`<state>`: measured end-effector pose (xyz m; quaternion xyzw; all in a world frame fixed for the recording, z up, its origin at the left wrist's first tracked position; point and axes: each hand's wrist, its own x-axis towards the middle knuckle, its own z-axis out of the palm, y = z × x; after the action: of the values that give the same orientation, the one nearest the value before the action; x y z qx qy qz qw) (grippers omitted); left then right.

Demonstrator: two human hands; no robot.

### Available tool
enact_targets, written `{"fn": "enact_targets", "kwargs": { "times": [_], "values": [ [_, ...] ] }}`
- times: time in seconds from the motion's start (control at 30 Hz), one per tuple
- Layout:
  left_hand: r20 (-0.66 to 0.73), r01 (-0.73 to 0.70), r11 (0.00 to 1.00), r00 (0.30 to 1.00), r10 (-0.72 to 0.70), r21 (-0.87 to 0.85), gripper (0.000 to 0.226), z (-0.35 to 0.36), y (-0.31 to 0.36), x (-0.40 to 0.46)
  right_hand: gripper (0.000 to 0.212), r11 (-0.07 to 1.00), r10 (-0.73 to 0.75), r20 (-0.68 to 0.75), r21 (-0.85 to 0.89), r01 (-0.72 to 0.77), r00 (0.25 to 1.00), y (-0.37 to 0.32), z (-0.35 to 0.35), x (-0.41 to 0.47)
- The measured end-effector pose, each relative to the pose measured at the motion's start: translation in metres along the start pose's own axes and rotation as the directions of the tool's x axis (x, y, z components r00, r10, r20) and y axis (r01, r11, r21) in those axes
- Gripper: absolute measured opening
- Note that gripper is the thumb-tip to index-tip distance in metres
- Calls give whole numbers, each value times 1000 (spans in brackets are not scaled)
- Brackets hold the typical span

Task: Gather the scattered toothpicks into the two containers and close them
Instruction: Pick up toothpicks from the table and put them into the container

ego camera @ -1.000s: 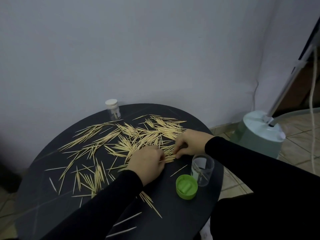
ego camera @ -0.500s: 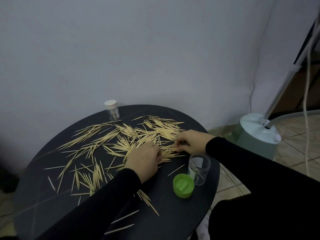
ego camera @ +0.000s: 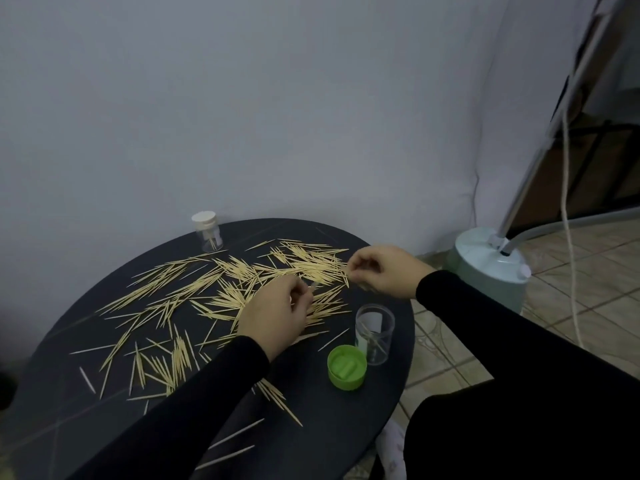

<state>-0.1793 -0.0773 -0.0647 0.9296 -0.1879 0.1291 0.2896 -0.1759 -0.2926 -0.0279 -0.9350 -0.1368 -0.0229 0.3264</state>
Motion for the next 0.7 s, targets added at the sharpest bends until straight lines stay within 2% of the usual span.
{"fn": "enact_targets", "kwargs": {
  "times": [0.07, 0.13, 0.23, 0.3, 0.37, 0.43, 0.53, 0.7],
  "values": [
    [-44, 9, 989, 999, -15, -148, 6, -4, 10, 2, 4, 992, 8, -62, 124, 0, 998, -1, -7, -8],
    [-73, 18, 939, 996, -46, -344, 5, -8, 23, 3, 12, 952, -4, -56, 307, 21, 998, 0, -11, -15],
    [-45, 51, 777, 994, -102, -628, 6, -10, 43, 3, 17, 889, -40, -20, 455, 44, 999, 2, -11, -24],
    [20, 101, 684, 992, -125, -722, 7, -5, 52, 1, 17, 855, -43, -19, 517, 47, 999, 2, -9, -28],
    [97, 149, 618, 988, -117, -772, 5, 2, 56, -4, 14, 826, -40, -6, 563, 37, 999, 4, -8, -31],
    [165, 197, 598, 980, -109, -777, 4, 10, 55, -9, 9, 819, -39, 48, 573, 4, 998, 7, -7, -35],
    [254, 255, 617, 963, -91, -744, 5, 14, 51, -14, 12, 848, -12, 126, 528, -57, 992, 15, -6, -40],
    [292, 219, 722, 956, -25, -657, 7, 14, 49, -16, 13, 912, 13, 182, 400, -86, 983, 23, -11, -45]
  ]
}}
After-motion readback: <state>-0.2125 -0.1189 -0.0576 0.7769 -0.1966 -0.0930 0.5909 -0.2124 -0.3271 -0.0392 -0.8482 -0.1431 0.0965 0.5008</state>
